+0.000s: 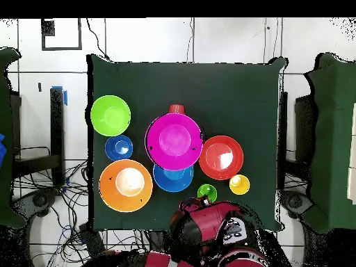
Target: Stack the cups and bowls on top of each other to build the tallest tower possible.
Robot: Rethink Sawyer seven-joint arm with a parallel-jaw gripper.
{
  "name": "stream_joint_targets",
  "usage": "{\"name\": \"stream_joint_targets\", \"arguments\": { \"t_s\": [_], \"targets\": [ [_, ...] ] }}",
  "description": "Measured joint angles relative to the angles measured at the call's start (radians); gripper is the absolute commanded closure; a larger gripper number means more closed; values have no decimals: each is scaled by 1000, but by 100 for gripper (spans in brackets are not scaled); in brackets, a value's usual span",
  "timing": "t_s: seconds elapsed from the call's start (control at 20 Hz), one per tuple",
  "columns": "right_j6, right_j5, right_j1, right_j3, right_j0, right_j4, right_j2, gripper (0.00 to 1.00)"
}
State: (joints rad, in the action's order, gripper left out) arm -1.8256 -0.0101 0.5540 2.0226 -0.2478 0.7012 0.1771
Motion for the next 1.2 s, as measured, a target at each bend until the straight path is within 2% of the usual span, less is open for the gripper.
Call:
{"name": "stream_joint_targets", "arguments": {
  "t_s": [0.85,1.15,1.2],
  "targets": [
    [0,-1,0,0,-18,0,0,0],
    [0,-31,0,0,-20,0,0,0],
    [0,-59,0,0,-20,0,0,100]
  ]
}}
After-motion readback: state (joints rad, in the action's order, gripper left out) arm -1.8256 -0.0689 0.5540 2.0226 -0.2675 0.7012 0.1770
